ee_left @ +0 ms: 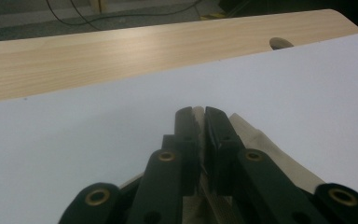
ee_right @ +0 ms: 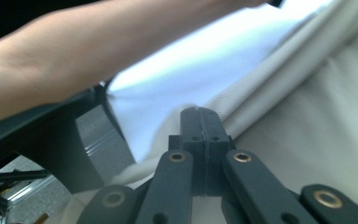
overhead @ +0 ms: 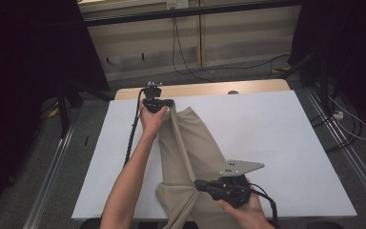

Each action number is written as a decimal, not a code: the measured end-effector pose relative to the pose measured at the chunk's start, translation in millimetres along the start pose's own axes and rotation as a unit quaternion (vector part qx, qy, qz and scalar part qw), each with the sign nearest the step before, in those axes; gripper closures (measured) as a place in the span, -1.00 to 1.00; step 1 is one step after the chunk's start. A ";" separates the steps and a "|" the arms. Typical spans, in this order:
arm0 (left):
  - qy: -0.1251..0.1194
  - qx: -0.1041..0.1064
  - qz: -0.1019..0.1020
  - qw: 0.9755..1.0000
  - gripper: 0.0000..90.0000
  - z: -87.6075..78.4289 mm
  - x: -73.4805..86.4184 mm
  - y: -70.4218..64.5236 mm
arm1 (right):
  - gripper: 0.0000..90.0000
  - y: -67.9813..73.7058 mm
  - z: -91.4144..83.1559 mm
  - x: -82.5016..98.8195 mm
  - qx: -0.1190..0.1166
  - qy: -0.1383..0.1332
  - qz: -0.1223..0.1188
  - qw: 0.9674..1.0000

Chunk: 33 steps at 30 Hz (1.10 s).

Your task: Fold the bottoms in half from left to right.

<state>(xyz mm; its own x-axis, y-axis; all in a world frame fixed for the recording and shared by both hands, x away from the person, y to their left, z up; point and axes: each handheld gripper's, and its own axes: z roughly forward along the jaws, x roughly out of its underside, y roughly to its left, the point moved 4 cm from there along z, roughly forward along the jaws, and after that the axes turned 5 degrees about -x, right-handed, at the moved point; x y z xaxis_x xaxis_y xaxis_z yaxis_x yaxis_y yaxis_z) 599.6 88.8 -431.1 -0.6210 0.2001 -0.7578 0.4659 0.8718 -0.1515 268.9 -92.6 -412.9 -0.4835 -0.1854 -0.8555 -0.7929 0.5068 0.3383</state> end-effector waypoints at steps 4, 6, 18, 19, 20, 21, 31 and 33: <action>0.005 0.007 -0.003 1.000 0.87 7.6 1.2 -5.0 | 1.00 -7.6 -14.1 7.8 -0.010 -0.011 0.019 1.000; 0.010 0.005 0.001 1.000 0.87 11.9 1.8 -8.7 | 1.00 -12.9 -20.4 10.7 0.000 -0.011 0.022 1.000; 0.032 -0.001 0.014 0.999 0.85 46.5 5.0 -34.5 | 1.00 -42.1 -46.1 40.2 0.046 0.014 0.061 0.997; 0.035 0.001 0.015 0.999 0.85 49.9 6.1 -37.3 | 1.00 -42.9 -48.1 42.0 0.052 0.018 0.060 0.997; 0.039 0.001 0.019 0.999 0.84 52.9 7.0 -39.7 | 1.00 -43.6 -50.2 43.5 0.057 0.020 0.060 0.996; 0.039 0.000 0.020 0.999 0.82 56.0 7.5 -42.5 | 1.00 -44.7 -52.2 45.1 0.062 0.021 0.059 0.996; 0.044 -0.005 0.037 0.998 0.72 73.6 6.3 -56.7 | 1.00 -57.1 -58.5 64.1 0.132 0.081 0.049 0.987; 0.044 0.004 0.038 0.998 0.67 72.8 6.4 -56.6 | 1.00 -60.9 -60.4 66.2 0.140 0.089 0.050 0.985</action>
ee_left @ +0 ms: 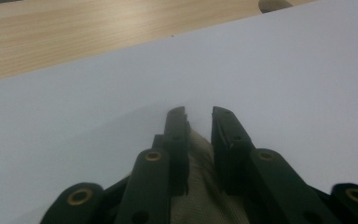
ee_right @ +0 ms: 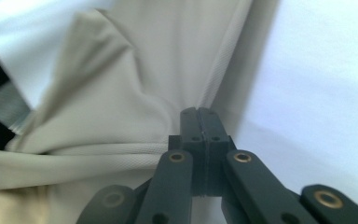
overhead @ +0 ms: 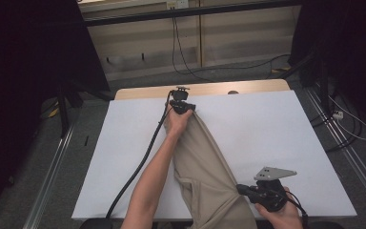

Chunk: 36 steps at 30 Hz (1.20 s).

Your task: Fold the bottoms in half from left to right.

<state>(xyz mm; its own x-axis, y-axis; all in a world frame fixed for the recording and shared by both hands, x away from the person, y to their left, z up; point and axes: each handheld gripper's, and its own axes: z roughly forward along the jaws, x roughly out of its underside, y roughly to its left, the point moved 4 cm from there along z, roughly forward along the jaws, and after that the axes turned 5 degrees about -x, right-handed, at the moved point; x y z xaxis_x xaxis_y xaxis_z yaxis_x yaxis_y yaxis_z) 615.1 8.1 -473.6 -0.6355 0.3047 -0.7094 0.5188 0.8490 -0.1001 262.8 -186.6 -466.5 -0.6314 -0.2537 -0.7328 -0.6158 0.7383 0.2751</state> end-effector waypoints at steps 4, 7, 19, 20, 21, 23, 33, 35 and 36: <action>-0.011 0.022 -0.010 1.000 0.33 -3.2 0.1 -2.3 | 1.00 -6.5 0.4 4.2 0.009 0.014 0.012 1.000; -0.018 0.030 0.006 0.999 0.01 -9.4 -0.3 -5.9 | 0.99 -8.4 2.7 8.6 0.012 0.031 0.020 0.999; -0.060 0.068 0.080 0.993 -0.24 -93.7 51.2 -28.5 | 0.66 0.5 -13.9 0.7 0.033 -0.012 -0.008 0.999; -0.063 0.077 0.079 0.992 -0.24 -102.9 60.1 -30.5 | 0.66 5.2 -14.0 -1.0 0.014 -0.016 -0.014 1.000; -0.059 0.078 0.092 0.991 -0.20 -111.1 68.1 -31.3 | 0.66 10.5 -12.4 -1.5 -0.003 -0.017 -0.019 1.000; -0.056 0.083 0.100 0.990 -0.18 -128.4 82.9 -36.3 | 0.66 20.8 -5.4 0.0 -0.031 -0.005 -0.031 0.999; -0.036 0.180 0.180 0.967 -0.08 -200.9 160.0 -89.0 | 0.48 52.7 30.8 9.6 -0.070 0.061 -0.100 0.991; -0.031 0.193 0.185 0.963 -0.08 -203.9 172.8 -99.2 | 0.48 53.0 29.9 10.9 -0.069 0.061 -0.103 0.990; -0.025 0.190 0.195 0.962 -0.12 -202.5 178.4 -103.1 | 0.49 52.4 28.9 12.6 -0.071 0.056 -0.104 0.990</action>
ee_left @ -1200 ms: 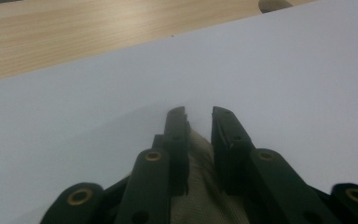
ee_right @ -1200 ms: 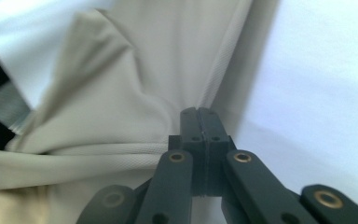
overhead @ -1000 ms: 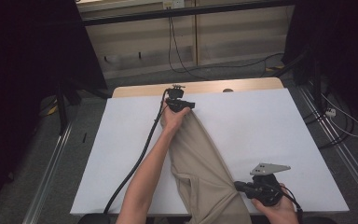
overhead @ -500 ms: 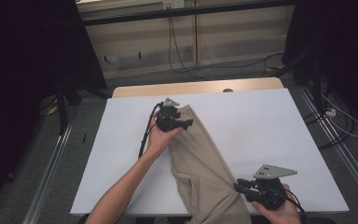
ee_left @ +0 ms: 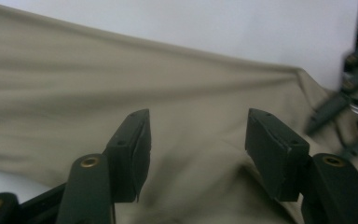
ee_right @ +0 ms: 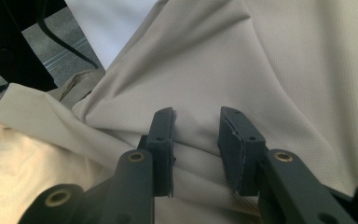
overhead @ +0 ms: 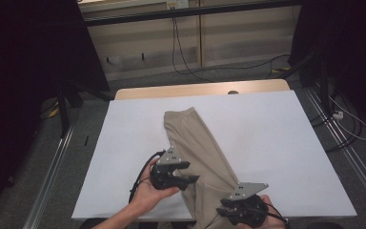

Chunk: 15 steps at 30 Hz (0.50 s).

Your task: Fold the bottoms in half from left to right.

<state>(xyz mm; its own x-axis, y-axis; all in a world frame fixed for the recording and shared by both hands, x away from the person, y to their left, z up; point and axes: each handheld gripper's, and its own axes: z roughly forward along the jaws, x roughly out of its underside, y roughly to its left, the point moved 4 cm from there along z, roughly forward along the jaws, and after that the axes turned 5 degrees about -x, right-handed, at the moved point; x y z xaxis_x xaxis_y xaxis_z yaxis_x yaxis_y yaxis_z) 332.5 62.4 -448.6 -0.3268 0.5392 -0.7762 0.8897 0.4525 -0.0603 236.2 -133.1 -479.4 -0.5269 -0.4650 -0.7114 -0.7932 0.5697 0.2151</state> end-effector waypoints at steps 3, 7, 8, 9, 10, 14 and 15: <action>0.029 0.008 0.014 0.999 -0.08 11.4 8.2 -7.0 | 0.59 1.7 -4.8 5.7 0.011 -0.006 -0.003 1.000; 0.057 0.011 0.019 0.998 0.44 17.7 15.7 -5.0 | 0.86 1.9 -13.3 12.7 0.022 -0.005 0.007 1.000; 0.063 0.012 0.025 0.998 0.55 17.3 17.9 -5.2 | 0.94 1.2 -16.0 14.5 0.018 -0.006 0.017 1.000; 0.065 0.013 0.025 0.997 0.63 16.6 20.2 -5.8 | 1.00 0.4 -18.4 17.3 0.018 0.002 0.023 1.000; 0.067 0.016 0.019 0.997 0.64 15.7 22.1 -6.7 | 1.00 0.3 -21.0 20.0 0.013 0.002 0.029 1.000; 0.070 0.018 0.018 0.997 0.59 9.6 26.2 -9.9 | 1.00 0.8 -31.5 27.6 0.026 0.006 0.040 0.999; 0.066 0.016 0.019 0.998 0.52 8.0 27.7 -11.8 | 1.00 0.6 -34.1 29.5 0.029 0.006 0.042 0.999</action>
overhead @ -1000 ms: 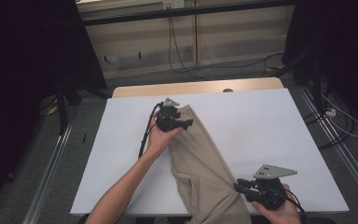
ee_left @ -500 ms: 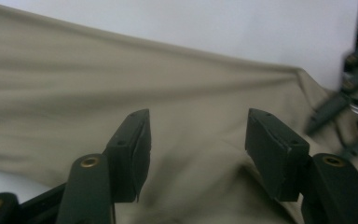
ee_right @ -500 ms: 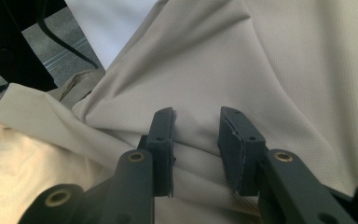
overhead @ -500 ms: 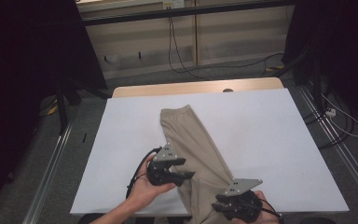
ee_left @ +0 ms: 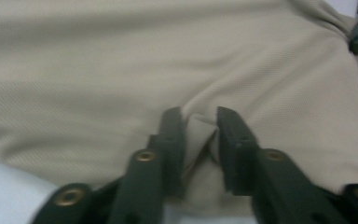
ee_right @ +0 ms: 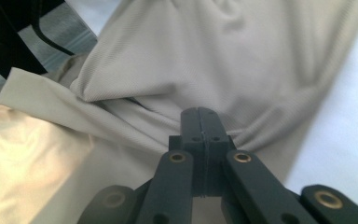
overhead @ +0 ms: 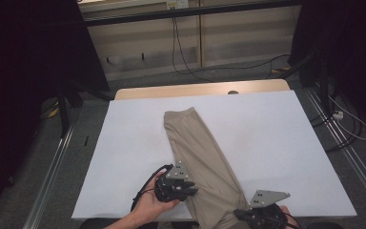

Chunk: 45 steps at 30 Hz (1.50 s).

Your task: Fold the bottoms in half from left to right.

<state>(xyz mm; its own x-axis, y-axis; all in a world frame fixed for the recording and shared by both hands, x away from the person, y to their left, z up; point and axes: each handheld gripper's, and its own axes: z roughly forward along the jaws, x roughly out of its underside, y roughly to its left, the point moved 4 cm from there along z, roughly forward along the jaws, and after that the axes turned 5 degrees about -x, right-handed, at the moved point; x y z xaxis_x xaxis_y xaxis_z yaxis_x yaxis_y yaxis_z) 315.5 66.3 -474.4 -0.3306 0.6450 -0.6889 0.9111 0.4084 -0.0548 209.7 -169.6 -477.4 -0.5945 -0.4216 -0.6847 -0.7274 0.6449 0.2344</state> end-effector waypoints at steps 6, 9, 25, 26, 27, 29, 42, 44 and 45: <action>-0.006 0.001 -0.008 1.000 0.20 -18.0 11.0 -13.1 | 1.00 -0.4 -7.8 11.6 0.022 0.016 0.022 0.999; -0.016 0.003 -0.003 1.000 0.04 -26.0 14.2 -23.5 | 1.00 1.6 -4.9 9.8 0.023 0.009 0.024 0.999; -0.014 -0.038 0.018 0.999 -0.02 -7.7 5.8 -5.6 | 0.28 -71.2 28.1 -55.0 0.093 -0.010 0.012 0.996; -0.004 -0.041 0.016 0.999 -0.02 -3.7 8.1 -6.5 | 0.23 -74.6 31.8 -56.6 0.097 -0.010 0.012 0.995; -0.011 -0.045 0.017 0.999 -0.01 -1.5 9.4 -7.3 | 0.19 -76.7 35.1 -56.9 0.095 -0.006 0.015 0.995; -0.003 -0.046 0.019 0.999 0.03 -2.7 9.0 -7.6 | 0.17 -74.6 36.3 -56.4 0.099 -0.006 0.011 0.995; 0.021 -0.002 0.014 1.000 0.94 -10.5 11.1 -10.3 | 0.99 -61.8 26.7 -46.6 0.065 0.008 0.039 0.997; 0.027 -0.002 0.022 0.999 0.94 -12.9 12.5 -9.2 | 0.99 -58.1 22.8 -42.7 0.062 0.010 0.043 0.997; 0.021 0.002 0.013 1.000 0.95 -13.4 12.9 -10.3 | 1.00 -56.1 20.8 -40.3 0.059 0.010 0.045 0.997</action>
<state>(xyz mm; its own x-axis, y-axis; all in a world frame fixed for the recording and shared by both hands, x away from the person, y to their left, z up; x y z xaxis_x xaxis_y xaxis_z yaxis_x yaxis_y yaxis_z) 298.6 79.0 -473.1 -0.3165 0.6826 -0.6587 0.9206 0.3885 -0.0398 281.6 -175.5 -477.3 -0.6639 -0.3705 -0.6496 -0.6256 0.7511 0.2110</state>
